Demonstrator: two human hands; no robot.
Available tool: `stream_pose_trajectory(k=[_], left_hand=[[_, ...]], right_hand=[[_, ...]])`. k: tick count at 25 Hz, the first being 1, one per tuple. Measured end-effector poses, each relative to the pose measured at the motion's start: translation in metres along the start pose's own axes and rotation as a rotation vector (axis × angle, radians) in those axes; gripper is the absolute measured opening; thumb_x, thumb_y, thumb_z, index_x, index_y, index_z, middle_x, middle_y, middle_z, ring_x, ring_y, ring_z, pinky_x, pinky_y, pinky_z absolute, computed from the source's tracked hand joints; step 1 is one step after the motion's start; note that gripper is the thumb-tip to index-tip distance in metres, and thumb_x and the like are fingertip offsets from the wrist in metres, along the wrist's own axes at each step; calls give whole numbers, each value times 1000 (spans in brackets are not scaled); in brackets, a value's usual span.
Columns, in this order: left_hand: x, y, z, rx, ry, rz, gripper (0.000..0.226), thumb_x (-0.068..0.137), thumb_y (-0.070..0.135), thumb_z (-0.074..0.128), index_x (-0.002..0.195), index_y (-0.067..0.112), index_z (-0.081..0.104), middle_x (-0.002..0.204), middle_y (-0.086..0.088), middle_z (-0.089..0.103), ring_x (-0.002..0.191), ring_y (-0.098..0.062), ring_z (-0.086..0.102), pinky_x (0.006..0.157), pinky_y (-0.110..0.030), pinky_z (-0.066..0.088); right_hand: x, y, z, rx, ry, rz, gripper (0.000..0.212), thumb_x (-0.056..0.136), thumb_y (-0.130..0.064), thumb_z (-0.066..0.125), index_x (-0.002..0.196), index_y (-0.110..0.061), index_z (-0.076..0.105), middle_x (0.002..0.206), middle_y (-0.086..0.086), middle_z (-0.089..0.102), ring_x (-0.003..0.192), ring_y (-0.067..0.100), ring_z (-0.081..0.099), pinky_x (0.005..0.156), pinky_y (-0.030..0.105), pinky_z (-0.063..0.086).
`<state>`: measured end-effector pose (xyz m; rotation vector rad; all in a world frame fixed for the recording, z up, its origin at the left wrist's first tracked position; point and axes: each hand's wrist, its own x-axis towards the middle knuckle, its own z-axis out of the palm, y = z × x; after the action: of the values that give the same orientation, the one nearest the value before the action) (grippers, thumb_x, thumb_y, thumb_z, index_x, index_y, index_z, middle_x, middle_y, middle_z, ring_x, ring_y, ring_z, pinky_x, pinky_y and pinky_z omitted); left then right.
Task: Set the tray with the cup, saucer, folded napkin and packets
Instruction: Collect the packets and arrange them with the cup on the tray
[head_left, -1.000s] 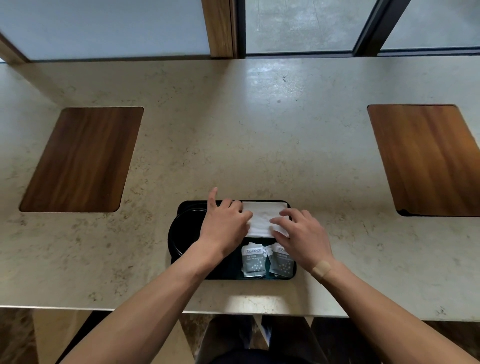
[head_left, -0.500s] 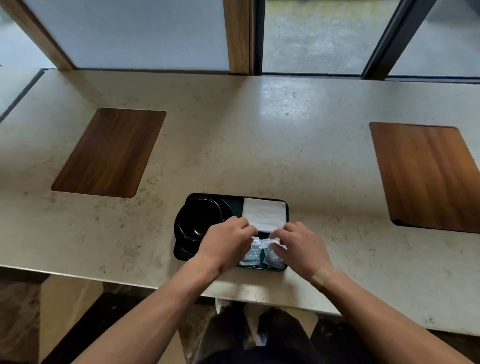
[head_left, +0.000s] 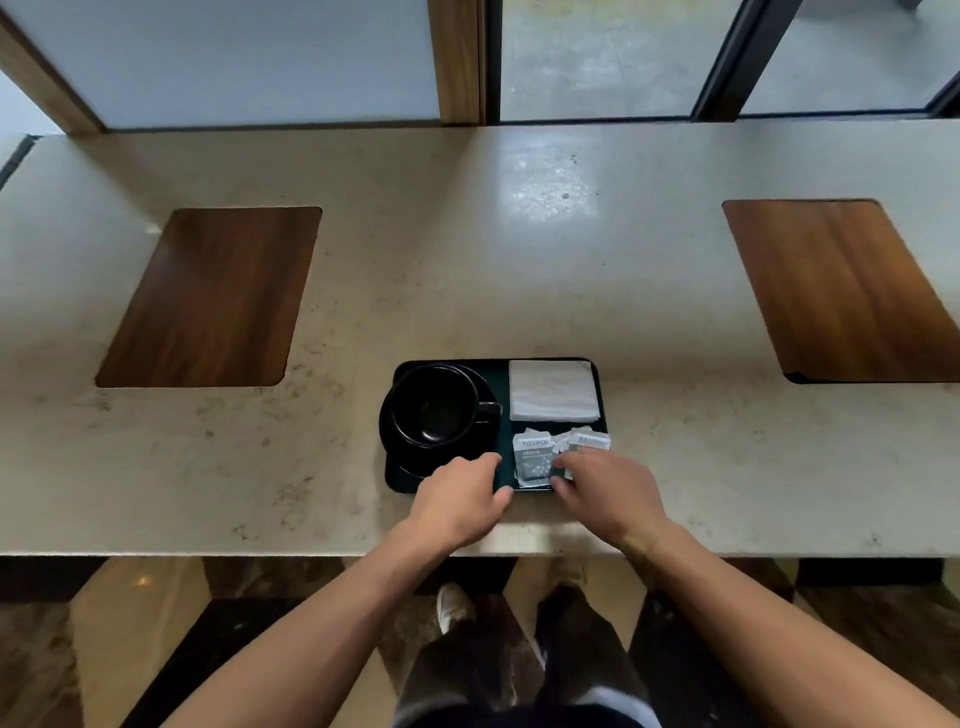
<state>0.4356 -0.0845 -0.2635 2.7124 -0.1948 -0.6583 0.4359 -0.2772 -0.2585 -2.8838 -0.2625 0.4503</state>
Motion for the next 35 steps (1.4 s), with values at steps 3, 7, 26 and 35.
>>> stream_pose_trajectory(k=[3, 7, 26, 35], left_hand=[[5, -4, 1, 28, -53, 20, 47, 89, 47, 48, 131, 27, 48, 116, -8, 66, 105, -33, 62, 81, -42, 50], [7, -8, 4, 49, -74, 52, 49, 89, 46, 48, 135, 31, 44, 117, -5, 67, 105, -30, 62, 81, -41, 50], [12, 0, 10, 95, 41, 51, 41, 91, 40, 43, 130, 28, 43, 105, -2, 69, 93, -29, 64, 68, -39, 46], [19, 13, 10, 195, 68, 85, 34, 90, 35, 41, 122, 21, 42, 95, -4, 67, 81, -31, 63, 59, -37, 36]], right_hand=[[-3, -9, 4, -14, 25, 105, 27, 95, -36, 40, 97, -28, 66, 94, -8, 69, 84, 17, 65, 59, 31, 49], [-7, -13, 11, -18, -10, 190, 26, 94, -30, 38, 91, -23, 63, 91, -2, 69, 79, 23, 65, 60, 33, 48], [2, -6, 11, 186, -20, 216, 31, 92, -29, 42, 116, -22, 60, 103, 3, 70, 88, 26, 64, 65, 34, 49], [0, -5, 13, 287, -54, 223, 48, 92, -29, 43, 139, -29, 42, 103, 3, 71, 89, 25, 64, 66, 34, 47]])
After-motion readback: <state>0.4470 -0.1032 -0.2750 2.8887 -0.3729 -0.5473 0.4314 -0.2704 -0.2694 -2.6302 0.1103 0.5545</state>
